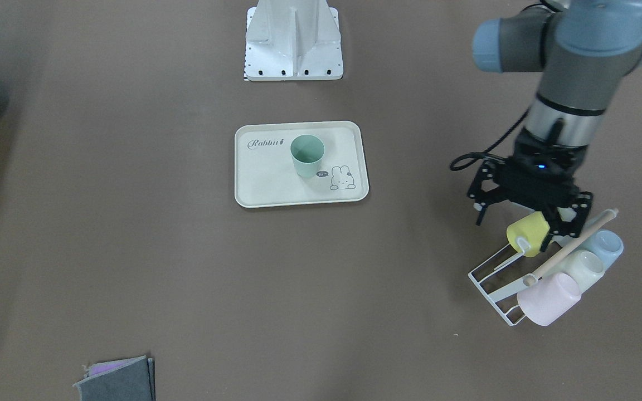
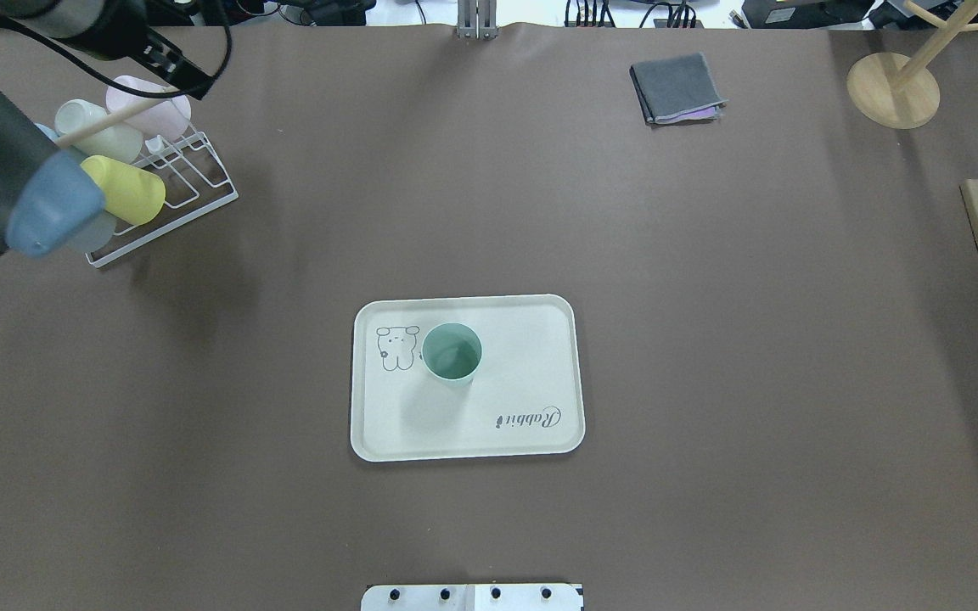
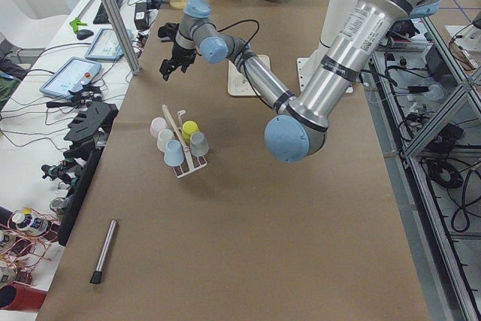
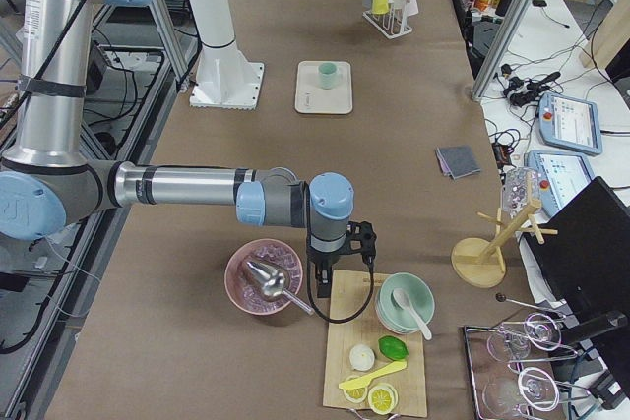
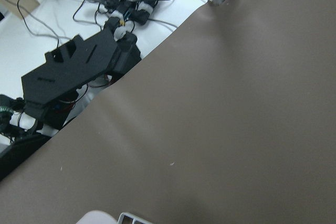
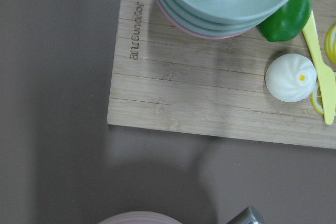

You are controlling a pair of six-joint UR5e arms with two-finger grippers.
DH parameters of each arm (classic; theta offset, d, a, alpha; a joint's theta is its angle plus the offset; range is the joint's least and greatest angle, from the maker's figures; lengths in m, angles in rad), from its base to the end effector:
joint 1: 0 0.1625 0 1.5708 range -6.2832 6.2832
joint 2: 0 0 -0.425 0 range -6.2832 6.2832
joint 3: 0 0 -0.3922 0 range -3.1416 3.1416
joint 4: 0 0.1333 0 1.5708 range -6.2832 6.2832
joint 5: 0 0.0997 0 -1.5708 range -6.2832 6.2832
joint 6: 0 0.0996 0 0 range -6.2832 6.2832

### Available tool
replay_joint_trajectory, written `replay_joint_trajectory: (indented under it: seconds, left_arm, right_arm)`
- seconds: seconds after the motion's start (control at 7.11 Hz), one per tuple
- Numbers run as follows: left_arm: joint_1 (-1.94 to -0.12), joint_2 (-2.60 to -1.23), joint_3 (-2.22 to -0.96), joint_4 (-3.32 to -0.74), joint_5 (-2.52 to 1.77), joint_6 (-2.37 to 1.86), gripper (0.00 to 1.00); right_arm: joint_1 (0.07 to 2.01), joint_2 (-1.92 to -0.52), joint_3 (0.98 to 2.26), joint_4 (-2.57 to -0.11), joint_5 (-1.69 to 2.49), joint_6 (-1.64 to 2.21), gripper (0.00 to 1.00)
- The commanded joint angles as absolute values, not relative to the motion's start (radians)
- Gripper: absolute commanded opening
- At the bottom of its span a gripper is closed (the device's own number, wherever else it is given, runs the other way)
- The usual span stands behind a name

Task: Pick up and place green cup on tray

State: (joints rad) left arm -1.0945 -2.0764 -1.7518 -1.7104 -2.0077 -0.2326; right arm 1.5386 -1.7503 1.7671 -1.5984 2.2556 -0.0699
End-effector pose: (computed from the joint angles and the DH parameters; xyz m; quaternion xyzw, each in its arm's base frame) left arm 0.2138 -0.6133 0.2735 0.2987 0.3222 0.1950 0.8769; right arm 0.0569 -0.4172 0.6523 0.0012 -0.3358 -0.0463 0.9408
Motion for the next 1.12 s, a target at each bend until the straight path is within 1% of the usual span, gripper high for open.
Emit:
replay_joint_trajectory:
  seconds: [0.0,0.28,0.42,0.7,0.98]
  left_arm:
    - [-1.288,-1.938,-1.741,-1.706,-2.254,-0.23,0.99]
    - [-1.403,-1.797,-1.743,-1.707,-2.486,-0.224,0.99]
    - [-1.42,-1.72,-1.752,-1.73,-2.502,-0.172,0.99]
    - [-1.449,-1.633,-1.692,-1.721,-2.371,0.036,0.99]
    - [-1.537,-1.508,-1.639,-1.718,-2.344,0.241,0.99]
  right_arm:
    - [1.539,-1.75,1.769,-1.598,2.255,-0.069,1.0]
    - [1.539,-1.75,1.769,-1.598,2.256,-0.069,1.0]
    - [1.539,-1.75,1.769,-1.6,2.256,-0.069,1.0]
    - [1.539,-1.75,1.77,-1.6,2.258,-0.069,1.0]
    - [1.539,-1.75,1.773,-1.601,2.269,-0.069,1.0]
